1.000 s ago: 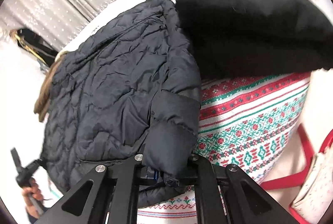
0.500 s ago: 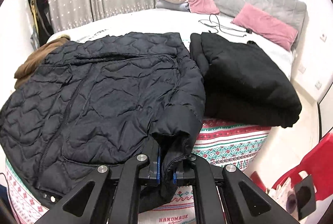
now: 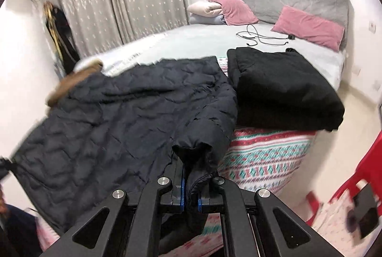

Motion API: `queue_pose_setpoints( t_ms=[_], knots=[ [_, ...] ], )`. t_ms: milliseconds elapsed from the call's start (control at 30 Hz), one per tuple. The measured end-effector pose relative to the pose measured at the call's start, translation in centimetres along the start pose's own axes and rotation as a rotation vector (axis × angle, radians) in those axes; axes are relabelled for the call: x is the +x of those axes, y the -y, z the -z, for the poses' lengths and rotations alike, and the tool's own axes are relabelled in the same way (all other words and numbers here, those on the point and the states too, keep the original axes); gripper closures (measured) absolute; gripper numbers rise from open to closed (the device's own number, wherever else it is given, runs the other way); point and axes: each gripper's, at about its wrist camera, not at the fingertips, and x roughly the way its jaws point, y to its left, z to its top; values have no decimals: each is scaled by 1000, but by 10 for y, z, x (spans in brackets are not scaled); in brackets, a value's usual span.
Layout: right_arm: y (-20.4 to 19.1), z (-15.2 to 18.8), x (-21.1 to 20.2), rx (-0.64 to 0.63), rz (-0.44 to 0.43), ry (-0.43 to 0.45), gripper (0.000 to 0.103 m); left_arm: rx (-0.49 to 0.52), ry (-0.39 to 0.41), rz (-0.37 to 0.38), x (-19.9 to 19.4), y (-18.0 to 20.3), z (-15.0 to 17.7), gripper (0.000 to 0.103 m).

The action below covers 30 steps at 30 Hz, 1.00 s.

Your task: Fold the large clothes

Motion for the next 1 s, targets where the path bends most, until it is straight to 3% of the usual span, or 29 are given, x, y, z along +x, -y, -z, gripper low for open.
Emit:
queue_pose_setpoints(
  t_ms=[133,300,533,833,1000],
  knots=[
    [30,7,-22,134,-134,24,98,-23,3,36,-23,-8,17,94],
    [62,22,-33,236,-208,-15,98,-5,-9,78,-51,-5,26,95],
    [86,24,-74,338,-342,47,98,69,77,166,-105,15,27,95],
    [72,14,-128,297,-414,161,98,78,102,134,-133,8,30,95],
    [70,-8,-114,313,-416,173,98,31,94,102,-114,12,4,95]
  ],
)
